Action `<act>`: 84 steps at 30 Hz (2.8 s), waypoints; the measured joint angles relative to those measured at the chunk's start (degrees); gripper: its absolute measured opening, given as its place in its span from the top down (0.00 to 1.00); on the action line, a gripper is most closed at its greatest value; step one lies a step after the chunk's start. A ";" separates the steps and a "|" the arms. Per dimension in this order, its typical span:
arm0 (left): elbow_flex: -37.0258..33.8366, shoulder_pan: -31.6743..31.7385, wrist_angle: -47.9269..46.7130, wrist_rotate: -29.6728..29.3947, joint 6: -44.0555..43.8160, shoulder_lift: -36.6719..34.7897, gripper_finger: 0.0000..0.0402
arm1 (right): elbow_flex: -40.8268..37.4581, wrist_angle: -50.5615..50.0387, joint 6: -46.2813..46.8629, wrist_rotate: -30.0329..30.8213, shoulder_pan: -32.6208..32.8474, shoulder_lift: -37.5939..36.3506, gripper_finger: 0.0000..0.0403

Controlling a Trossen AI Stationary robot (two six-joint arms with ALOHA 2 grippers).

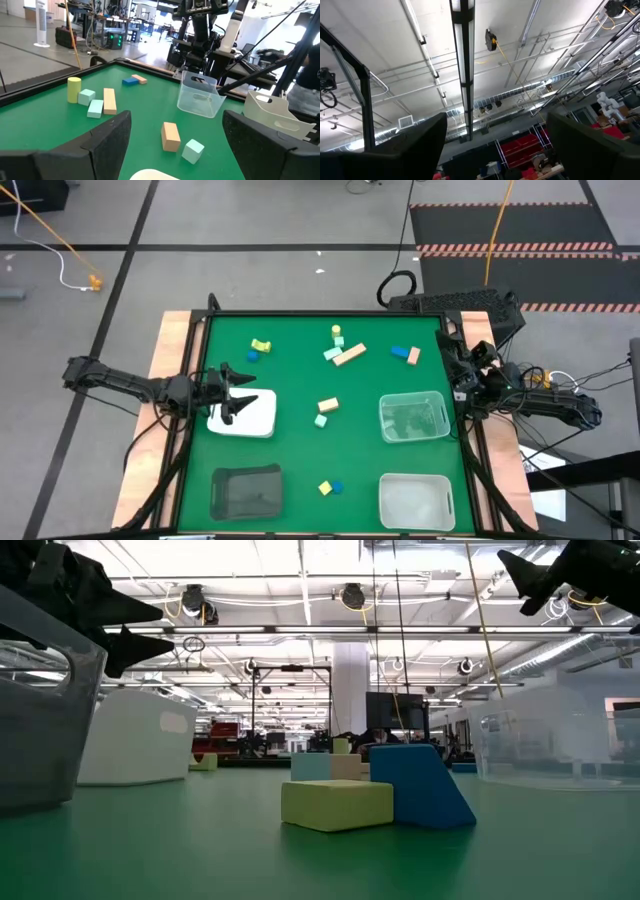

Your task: Sort & place blocks by color

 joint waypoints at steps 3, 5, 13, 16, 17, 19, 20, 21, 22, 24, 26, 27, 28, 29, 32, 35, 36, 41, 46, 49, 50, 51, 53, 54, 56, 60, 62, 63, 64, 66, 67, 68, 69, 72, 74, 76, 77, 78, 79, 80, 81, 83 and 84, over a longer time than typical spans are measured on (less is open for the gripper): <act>0.00 0.00 0.00 -0.01 0.00 0.01 0.22 | 0.01 0.00 0.01 0.00 0.01 0.00 0.17; 0.00 -0.02 0.00 -0.01 -0.02 0.02 0.22 | 0.00 0.00 0.01 0.00 0.00 0.00 0.17; 0.01 -0.04 0.00 -0.01 -0.01 0.00 0.22 | 0.01 0.00 -0.01 0.00 0.02 0.01 0.17; 0.02 -0.02 0.00 -0.01 0.00 0.02 0.22 | 0.00 0.01 0.01 0.00 0.02 -0.01 0.17; 0.02 -0.03 0.00 -0.01 -0.02 0.01 0.22 | 0.01 0.01 0.01 -0.02 0.00 -0.01 0.17; 0.00 -0.02 -0.01 -0.01 -0.01 0.00 0.22 | 0.01 -0.01 0.01 -0.02 0.02 0.00 0.17; 0.02 -0.02 -0.02 -0.01 -0.01 0.00 0.22 | -0.01 -0.01 0.01 -0.01 0.02 0.00 0.17; 0.01 -0.02 0.00 -0.01 -0.01 0.00 0.22 | 0.00 0.01 0.01 0.00 0.01 0.00 0.17; 0.00 -0.02 0.00 -0.01 -0.02 0.00 0.22 | 0.00 -0.01 0.00 -0.01 0.00 0.01 0.17; 0.02 -0.02 0.00 -0.01 -0.01 0.01 0.22 | 0.01 0.00 0.01 -0.01 0.01 -0.01 0.17; 0.02 -0.02 0.00 0.01 0.00 0.00 0.22 | 0.01 0.01 -0.01 0.00 0.00 -0.01 0.17; 0.01 -0.02 0.00 -0.01 -0.02 0.00 0.22 | 0.01 0.01 -0.01 -0.02 0.00 -0.01 0.17; 0.01 0.00 0.00 -0.01 0.00 0.01 0.22 | 0.00 -0.01 0.01 -0.01 0.02 -0.01 0.17; 0.00 0.00 0.00 -0.01 -0.02 0.01 0.22 | -0.01 0.00 0.00 -0.01 0.01 0.00 0.17; 0.00 0.00 0.00 0.00 -0.01 0.01 0.22 | 0.00 0.00 0.01 -0.01 0.02 0.00 0.17; 0.02 0.00 -0.02 -0.01 0.00 0.00 0.22 | 0.00 -0.01 0.01 0.00 0.01 -0.01 0.17; 0.00 0.00 0.00 -0.01 -0.02 0.02 0.22 | 0.01 -0.01 0.01 0.00 0.02 -0.01 0.17; 0.00 0.00 0.00 0.00 0.00 0.00 0.22 | 0.01 0.01 0.05 0.00 0.02 -0.01 0.17; 0.00 0.00 0.00 -0.01 0.00 0.02 0.22 | 0.00 0.01 3.20 0.00 0.00 0.00 0.17; 0.00 0.00 0.00 -0.01 -0.02 0.00 0.22 | 0.01 0.03 3.88 1.14 0.02 0.01 0.17; 0.00 0.00 0.00 -0.01 0.00 0.00 0.22 | 0.01 -0.03 3.84 2.80 0.02 -0.01 0.17; 0.02 0.00 0.00 -0.01 -0.01 0.02 0.22 | 0.01 -0.05 3.64 4.36 0.02 0.01 0.17; 0.02 0.00 0.00 -0.01 0.00 0.00 0.22 | 0.01 -0.01 3.64 6.26 0.00 0.00 0.17; 0.00 0.00 -0.01 -0.01 0.00 0.00 0.22 | 0.01 0.00 3.63 6.37 0.00 0.00 0.17; 0.02 0.00 0.00 -0.01 0.00 0.00 0.22 | 0.01 0.01 2.99 6.29 0.00 -0.01 0.17; 0.01 -0.03 0.00 0.00 -0.01 0.00 0.22 | 0.02 -0.01 2.64 6.35 0.00 0.00 0.17; 0.00 -0.04 0.00 -0.01 -0.02 0.01 0.22 | 0.01 0.01 5.58 6.32 0.00 0.00 0.17; 0.00 -0.04 0.00 0.01 0.00 0.00 0.22 | 0.02 0.01 7.36 6.32 0.00 0.00 0.17; 0.01 -0.04 0.00 0.00 0.00 0.01 0.22 | 0.02 0.01 8.69 6.32 0.00 -0.01 0.17; 0.00 -0.04 0.00 -0.01 0.00 0.02 0.22 | 0.02 0.02 9.50 6.32 0.00 0.00 0.17; 0.00 -0.04 0.00 -0.01 0.00 0.02 0.22 | 0.03 0.09 9.47 6.30 0.00 0.01 0.17; 0.01 -0.04 0.00 0.01 0.00 0.00 0.22 | 0.03 0.32 9.55 6.32 0.00 -0.01 0.17; 0.00 -0.03 -0.01 -0.01 -0.01 0.01 0.22 | 0.03 0.85 10.39 6.32 0.00 0.01 0.17; 0.02 -0.02 0.00 -0.01 -0.02 0.00 0.22 | 0.05 3.23 16.26 6.29 0.00 -0.01 0.17; 0.01 -0.02 0.00 -0.01 0.00 0.01 0.22 | 0.54 3.00 18.53 6.10 0.00 -0.01 0.17; 0.01 -0.02 0.00 0.00 0.00 0.00 0.22 | 1.75 0.53 18.48 6.04 0.00 0.06 0.17; 0.00 -0.02 0.00 0.00 0.00 0.00 0.22 | 2.39 -1.29 18.46 6.09 0.00 0.26 0.17; 0.00 -0.02 0.00 -0.01 0.00 0.00 0.22 | 3.20 -3.65 18.04 6.12 0.00 0.54 0.17; 0.00 -0.02 0.00 -0.01 0.00 0.00 0.22 | 4.66 -5.39 17.21 6.09 0.00 1.07 0.17; 0.01 -0.02 0.00 0.00 0.00 0.00 0.22 | 6.52 -6.40 16.00 6.06 0.00 1.60 0.17; 0.00 -0.02 0.00 -0.01 0.00 0.00 0.22 | 8.15 -7.58 14.65 6.09 0.00 2.18 0.17; 0.00 0.00 0.00 -0.01 0.00 0.00 0.22 | 11.74 -11.39 11.83 6.44 0.00 3.56 0.17; 0.00 0.00 0.00 -0.01 0.00 0.00 0.22 | 13.86 -13.71 10.12 6.43 0.00 4.40 0.17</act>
